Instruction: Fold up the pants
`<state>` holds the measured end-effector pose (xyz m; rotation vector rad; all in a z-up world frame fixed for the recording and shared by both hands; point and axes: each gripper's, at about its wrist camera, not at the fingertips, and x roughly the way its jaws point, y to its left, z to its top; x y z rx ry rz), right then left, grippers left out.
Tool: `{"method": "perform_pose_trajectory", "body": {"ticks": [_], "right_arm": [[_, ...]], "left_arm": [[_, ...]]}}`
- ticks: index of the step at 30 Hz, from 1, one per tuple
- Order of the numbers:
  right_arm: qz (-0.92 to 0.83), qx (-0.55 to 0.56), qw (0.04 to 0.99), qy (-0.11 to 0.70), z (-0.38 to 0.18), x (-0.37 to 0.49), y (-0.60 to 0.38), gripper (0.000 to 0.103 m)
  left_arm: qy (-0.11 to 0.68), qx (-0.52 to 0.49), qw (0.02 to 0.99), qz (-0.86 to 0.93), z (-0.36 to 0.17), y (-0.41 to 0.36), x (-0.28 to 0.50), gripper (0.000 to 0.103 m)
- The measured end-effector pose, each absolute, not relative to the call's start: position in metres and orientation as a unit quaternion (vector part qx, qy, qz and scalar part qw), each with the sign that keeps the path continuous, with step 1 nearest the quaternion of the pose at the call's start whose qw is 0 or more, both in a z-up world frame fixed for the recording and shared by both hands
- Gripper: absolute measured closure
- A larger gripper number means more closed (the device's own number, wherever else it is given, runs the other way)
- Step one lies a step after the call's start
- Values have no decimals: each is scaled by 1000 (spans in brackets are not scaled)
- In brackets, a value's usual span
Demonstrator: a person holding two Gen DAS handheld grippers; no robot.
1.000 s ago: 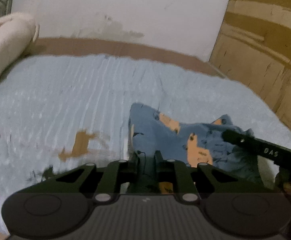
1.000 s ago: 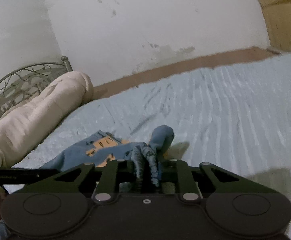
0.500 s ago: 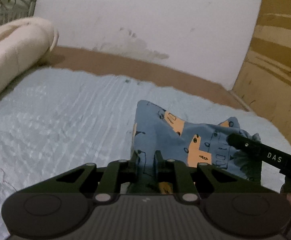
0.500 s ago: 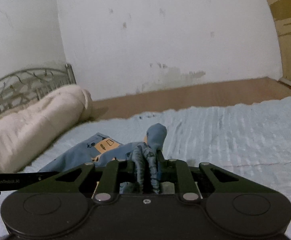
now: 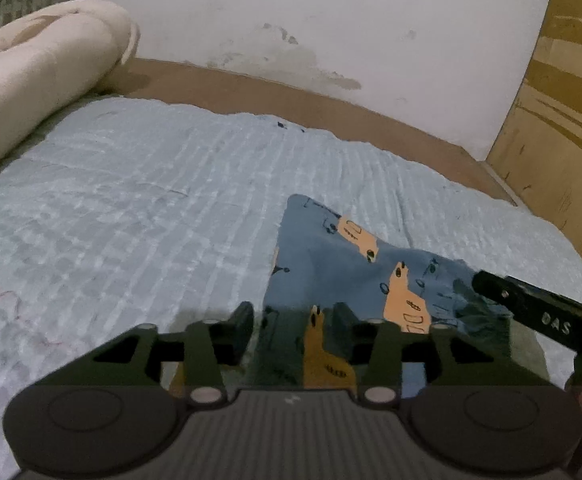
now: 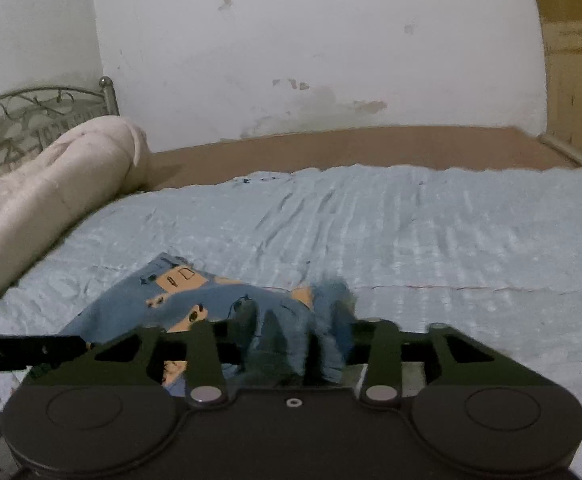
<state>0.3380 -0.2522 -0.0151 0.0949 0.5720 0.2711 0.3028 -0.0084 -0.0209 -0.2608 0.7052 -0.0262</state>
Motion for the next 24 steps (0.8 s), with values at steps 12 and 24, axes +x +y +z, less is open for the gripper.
{"method": "perform_pose_trajectory", "body": {"ticks": [12, 24], "right_arm": [[123, 41, 974, 183, 45, 200, -255, 3], [101, 51, 980, 162, 57, 53, -253, 1]], "left_arm": [[263, -68, 962, 8, 45, -1, 179, 1], [238, -44, 970, 3, 33, 3, 63, 1]]}}
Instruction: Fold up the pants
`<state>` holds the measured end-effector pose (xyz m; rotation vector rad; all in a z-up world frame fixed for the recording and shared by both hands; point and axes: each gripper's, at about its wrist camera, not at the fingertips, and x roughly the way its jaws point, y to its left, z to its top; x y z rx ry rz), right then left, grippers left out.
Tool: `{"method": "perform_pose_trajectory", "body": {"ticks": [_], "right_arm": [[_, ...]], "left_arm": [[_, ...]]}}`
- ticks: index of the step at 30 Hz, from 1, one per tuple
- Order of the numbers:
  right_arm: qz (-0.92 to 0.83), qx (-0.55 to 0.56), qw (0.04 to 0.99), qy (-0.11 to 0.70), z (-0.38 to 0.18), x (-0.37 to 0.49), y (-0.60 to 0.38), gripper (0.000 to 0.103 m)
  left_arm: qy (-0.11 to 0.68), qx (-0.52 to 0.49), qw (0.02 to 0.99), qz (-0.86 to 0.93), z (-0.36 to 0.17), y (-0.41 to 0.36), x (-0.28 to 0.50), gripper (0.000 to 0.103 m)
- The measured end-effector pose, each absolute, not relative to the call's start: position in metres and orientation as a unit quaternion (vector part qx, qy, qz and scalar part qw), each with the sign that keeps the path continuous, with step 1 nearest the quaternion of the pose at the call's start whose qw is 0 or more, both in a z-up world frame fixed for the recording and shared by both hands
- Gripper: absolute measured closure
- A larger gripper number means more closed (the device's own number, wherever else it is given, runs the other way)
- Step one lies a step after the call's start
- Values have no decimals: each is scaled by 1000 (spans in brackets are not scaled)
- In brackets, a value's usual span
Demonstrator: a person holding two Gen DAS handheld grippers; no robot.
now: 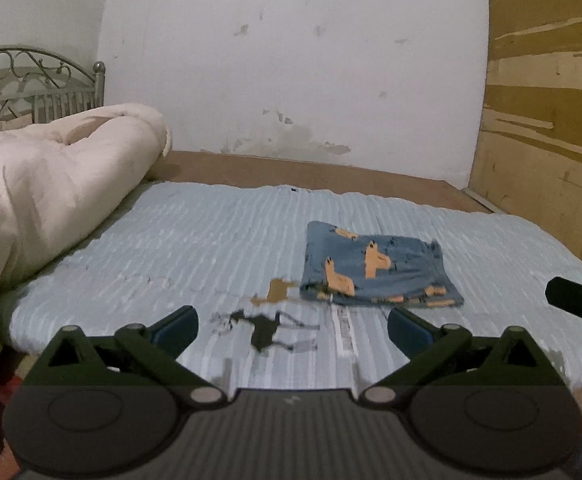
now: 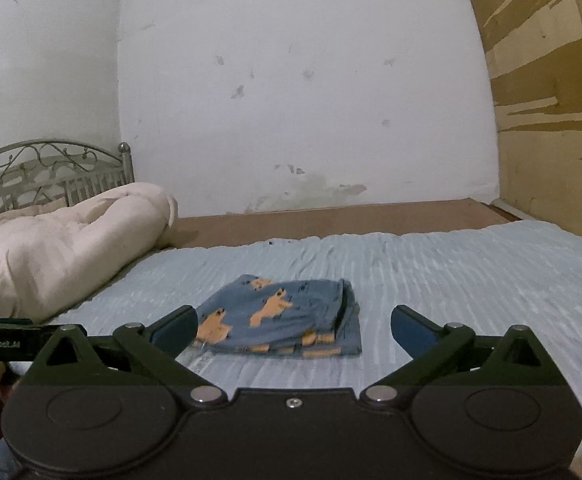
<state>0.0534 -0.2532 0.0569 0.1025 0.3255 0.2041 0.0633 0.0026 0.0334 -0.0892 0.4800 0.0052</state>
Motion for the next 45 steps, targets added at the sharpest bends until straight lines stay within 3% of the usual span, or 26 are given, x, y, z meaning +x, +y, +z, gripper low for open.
{"method": "perform_pose_trajectory", "body": {"ticks": [9, 45], "right_arm": [[83, 32, 984, 157, 39, 2, -242, 1], [86, 47, 979, 178, 27, 11, -249, 1]], "left_arm": [[228, -37, 973, 4, 22, 0, 34, 1], [233, -35, 972, 11, 18, -2, 35, 1]]}}
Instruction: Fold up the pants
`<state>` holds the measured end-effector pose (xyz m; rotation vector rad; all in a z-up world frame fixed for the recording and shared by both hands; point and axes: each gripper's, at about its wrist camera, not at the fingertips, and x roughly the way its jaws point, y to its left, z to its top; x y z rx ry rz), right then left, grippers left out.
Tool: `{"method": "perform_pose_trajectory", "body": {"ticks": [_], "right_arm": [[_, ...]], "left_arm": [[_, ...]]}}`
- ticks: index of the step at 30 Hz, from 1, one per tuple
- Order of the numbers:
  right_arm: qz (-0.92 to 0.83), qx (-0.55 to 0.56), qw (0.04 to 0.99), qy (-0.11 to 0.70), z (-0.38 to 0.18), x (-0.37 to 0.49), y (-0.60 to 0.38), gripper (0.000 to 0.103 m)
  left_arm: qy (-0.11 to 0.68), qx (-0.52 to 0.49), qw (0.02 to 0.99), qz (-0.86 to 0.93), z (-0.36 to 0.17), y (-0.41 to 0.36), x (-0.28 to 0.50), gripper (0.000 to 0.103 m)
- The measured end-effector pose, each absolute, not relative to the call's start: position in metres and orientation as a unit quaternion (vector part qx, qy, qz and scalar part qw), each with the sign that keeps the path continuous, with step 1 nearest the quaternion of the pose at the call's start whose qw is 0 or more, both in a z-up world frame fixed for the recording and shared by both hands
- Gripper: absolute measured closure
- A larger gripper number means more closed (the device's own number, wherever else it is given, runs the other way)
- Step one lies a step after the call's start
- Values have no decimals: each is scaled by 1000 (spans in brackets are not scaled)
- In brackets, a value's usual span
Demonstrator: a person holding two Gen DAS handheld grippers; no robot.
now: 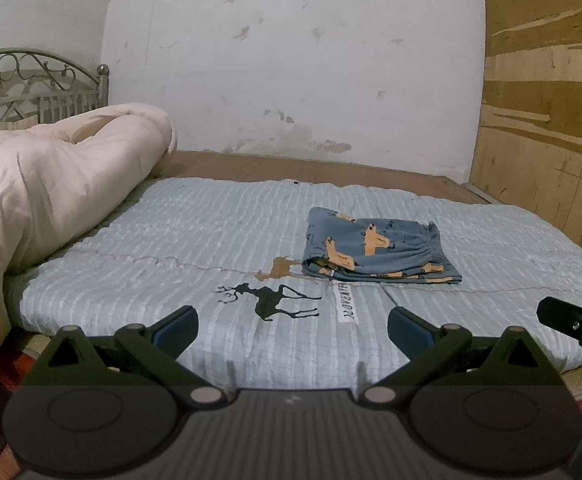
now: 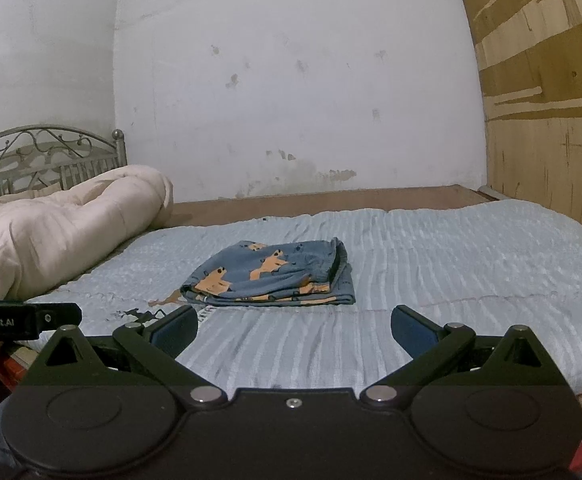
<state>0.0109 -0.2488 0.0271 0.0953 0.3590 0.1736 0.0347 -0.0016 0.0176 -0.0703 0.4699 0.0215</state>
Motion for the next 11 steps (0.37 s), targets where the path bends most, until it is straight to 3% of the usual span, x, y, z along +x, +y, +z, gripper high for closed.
{"method": "perform_pose_trajectory", "body": {"ticks": [11], "right_arm": [[90, 49, 977, 188, 21, 15, -249, 1]], "left_arm": [[231, -44, 972, 5, 17, -3, 37, 1]]}}
